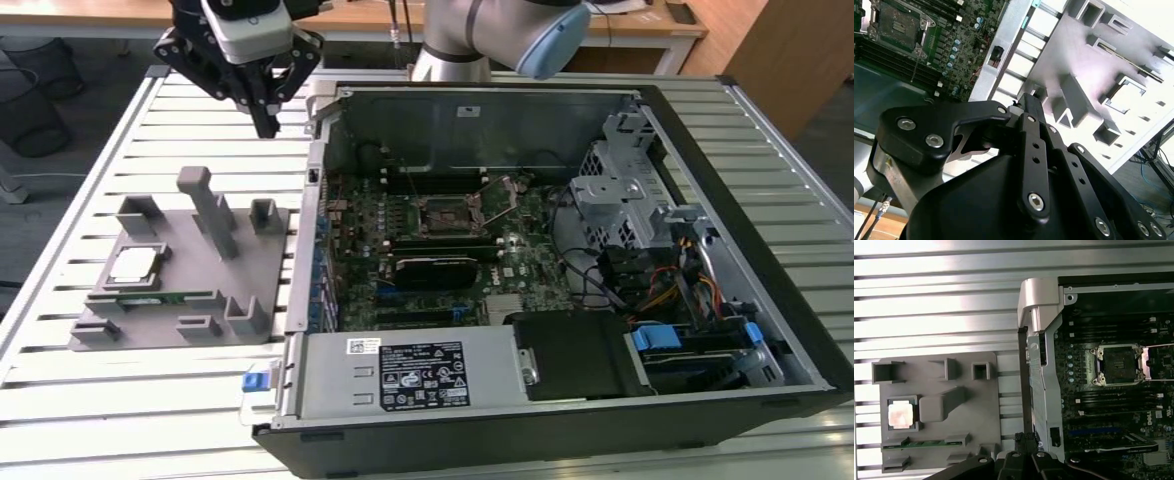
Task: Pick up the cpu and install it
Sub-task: 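Reach for the cpu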
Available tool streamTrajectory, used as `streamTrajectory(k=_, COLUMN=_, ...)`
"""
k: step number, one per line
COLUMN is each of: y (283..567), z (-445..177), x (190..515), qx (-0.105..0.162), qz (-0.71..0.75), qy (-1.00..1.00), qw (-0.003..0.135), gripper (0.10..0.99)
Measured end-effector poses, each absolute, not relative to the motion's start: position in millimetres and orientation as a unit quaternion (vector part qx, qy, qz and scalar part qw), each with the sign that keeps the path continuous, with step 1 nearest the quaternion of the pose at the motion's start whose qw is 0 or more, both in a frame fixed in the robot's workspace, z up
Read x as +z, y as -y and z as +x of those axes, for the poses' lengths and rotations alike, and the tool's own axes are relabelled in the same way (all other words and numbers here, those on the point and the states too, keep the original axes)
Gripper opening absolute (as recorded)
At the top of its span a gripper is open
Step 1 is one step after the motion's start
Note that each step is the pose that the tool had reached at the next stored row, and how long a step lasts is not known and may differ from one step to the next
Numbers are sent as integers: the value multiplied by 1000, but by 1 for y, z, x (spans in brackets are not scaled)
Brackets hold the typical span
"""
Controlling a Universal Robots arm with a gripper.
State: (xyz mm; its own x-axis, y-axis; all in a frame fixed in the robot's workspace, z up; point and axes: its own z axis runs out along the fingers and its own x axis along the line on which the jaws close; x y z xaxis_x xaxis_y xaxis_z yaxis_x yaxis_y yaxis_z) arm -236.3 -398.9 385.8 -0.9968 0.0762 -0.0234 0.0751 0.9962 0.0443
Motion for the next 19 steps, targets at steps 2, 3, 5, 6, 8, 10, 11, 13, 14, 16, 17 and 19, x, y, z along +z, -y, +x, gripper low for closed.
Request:
streamTrajectory(k=2, y=399, z=-238, x=386, qx=22, qz=38, qy=-999, qw=13, gripper=106)
streamTrajectory(k=3, y=399, z=-239, x=386, qx=22, qz=38, qy=-999, qw=12, gripper=106)
streamTrajectory(k=5, y=399, z=-241, x=385, qx=22, qz=38, qy=-999, qw=12, gripper=106)
streamTrajectory(k=6, y=399, z=-242, x=385, qx=22, qz=38, qy=-999, qw=12, gripper=106)
streamTrajectory(k=8, y=399, z=-243, x=385, qx=22, qz=38, qy=-999, qw=12, gripper=106)
streamTrajectory(k=10, y=399, z=-245, x=385, qx=22, qz=38, qy=-999, qw=12, gripper=106)
streamTrajectory(k=11, y=399, z=-246, x=385, qx=22, qz=38, qy=-999, qw=12, gripper=106)
streamTrajectory(k=13, y=399, z=-248, x=385, qx=22, qz=38, qy=-999, qw=12, gripper=106)
streamTrajectory(k=14, y=399, z=-249, x=385, qx=22, qz=38, qy=-999, qw=12, gripper=106)
streamTrajectory(k=16, y=399, z=-251, x=385, qx=22, qz=38, qy=-999, qw=12, gripper=106)
streamTrajectory(k=17, y=399, z=-252, x=385, qx=22, qz=38, qy=-999, qw=12, gripper=106)
streamTrajectory(k=19, y=399, z=-253, x=384, qx=22, qz=38, qy=-999, qw=12, gripper=106)
